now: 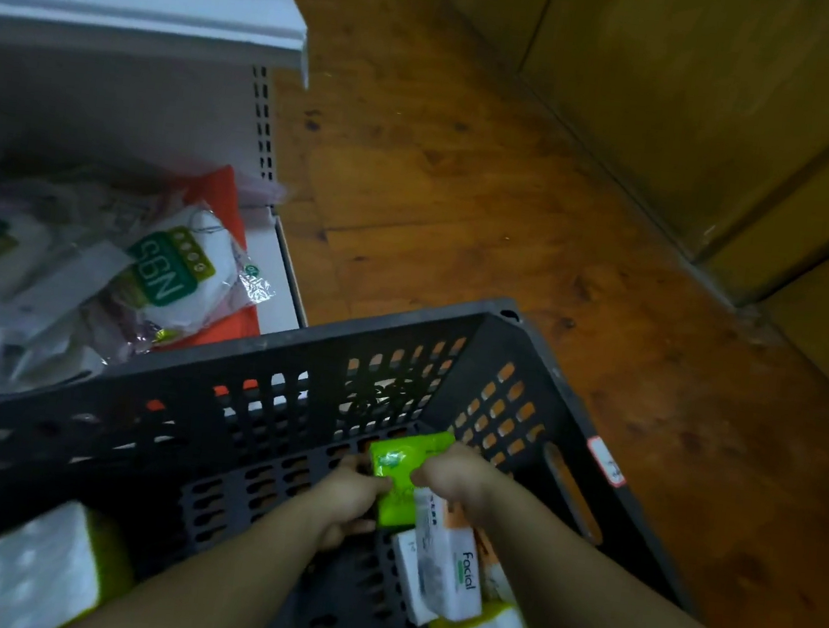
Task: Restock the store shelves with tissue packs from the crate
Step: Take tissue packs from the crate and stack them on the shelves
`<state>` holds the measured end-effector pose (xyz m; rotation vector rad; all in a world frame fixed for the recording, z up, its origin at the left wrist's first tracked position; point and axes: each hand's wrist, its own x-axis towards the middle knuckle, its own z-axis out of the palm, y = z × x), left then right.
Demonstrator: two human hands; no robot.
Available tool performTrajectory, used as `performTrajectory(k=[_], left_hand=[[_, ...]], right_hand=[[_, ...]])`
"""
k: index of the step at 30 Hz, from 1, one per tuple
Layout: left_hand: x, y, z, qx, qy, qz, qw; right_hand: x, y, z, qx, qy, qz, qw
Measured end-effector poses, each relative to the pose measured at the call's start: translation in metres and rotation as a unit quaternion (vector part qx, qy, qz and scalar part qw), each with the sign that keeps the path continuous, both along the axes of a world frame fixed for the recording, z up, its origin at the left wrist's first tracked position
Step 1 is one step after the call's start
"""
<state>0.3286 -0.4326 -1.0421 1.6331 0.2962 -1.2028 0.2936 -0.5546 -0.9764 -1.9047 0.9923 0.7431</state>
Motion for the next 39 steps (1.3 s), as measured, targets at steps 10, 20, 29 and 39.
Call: performTrajectory(k=[10, 20, 29, 39], left_hand=[[0.002, 0.032, 0.056, -0.021, -0.116, 0.09, 0.989], [0.007, 0.083, 0.313, -0.074, -0.128, 0.099, 0.984], [0.004, 0.158, 0.602, -0.138, -0.176, 0.043, 0.974], [-0.019, 0.267, 0.83, -0.139, -0.324, 0.037, 0.935]], right_hand=[[-0.014, 0.024, 0.044, -0.005, -0.043, -0.014, 0.999], [-0.041, 0.066, 0.301, -0.036, -0.19, 0.049, 0.98], [-0.058, 0.139, 0.571, -0.07, -0.335, -0.07, 0.937], [-0.066, 0.223, 0.775, -0.13, -0.477, 0.015, 0.869]])
